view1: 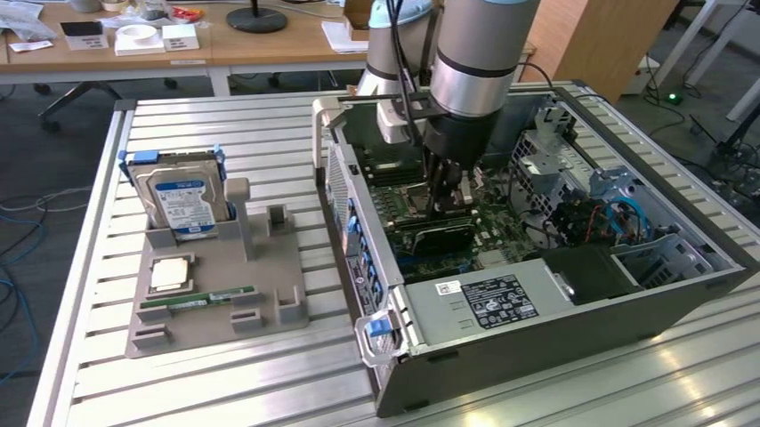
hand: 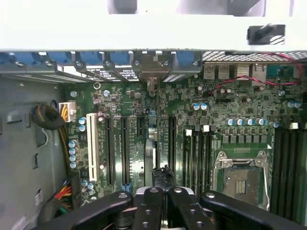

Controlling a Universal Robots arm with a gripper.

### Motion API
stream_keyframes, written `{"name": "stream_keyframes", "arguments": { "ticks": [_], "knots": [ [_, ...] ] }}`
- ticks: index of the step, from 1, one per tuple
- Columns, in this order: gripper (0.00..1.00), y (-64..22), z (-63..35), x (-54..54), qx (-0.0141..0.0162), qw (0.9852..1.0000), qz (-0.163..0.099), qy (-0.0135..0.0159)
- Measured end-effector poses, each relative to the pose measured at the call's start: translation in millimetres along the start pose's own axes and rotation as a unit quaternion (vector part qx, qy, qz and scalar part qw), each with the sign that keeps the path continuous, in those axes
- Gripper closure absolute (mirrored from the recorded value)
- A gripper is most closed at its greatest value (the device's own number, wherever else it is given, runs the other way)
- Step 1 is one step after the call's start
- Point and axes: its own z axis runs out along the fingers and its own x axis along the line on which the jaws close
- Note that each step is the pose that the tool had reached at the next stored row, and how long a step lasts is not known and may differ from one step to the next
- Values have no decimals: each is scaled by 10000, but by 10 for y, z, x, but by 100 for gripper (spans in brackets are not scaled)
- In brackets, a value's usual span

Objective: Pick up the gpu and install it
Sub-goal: 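Press down on the gpu until it lock into place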

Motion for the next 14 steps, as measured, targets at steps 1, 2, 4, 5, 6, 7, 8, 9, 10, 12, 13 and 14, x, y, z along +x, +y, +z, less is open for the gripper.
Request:
{"name": "stream_keyframes", "arguments": {
  "ticks": [1,2,4,5,6,7,8,9,10,12,13,14],
  "knots": [
    [89,-1,-29,-2,0,10000,0,0],
    [89,-2,-59,-3,0,10000,1,0],
    [89,-4,-119,-5,0,10000,1,0],
    [89,-5,-142,-6,0,10000,1,0],
    [89,-5,-151,-6,0,10000,1,0],
    [89,-5,-152,-6,1,10000,1,-1],
    [89,-5,-152,-6,1,10000,1,-1],
    [89,-6,-152,-6,1,10000,1,-1],
    [89,-6,-153,-6,1,10000,1,-1],
    [89,-10,-154,-6,0,10000,1,1],
    [89,-14,-155,-6,0,10000,1,1],
    [89,-17,-164,-7,0,10000,2,2]
  ]
}}
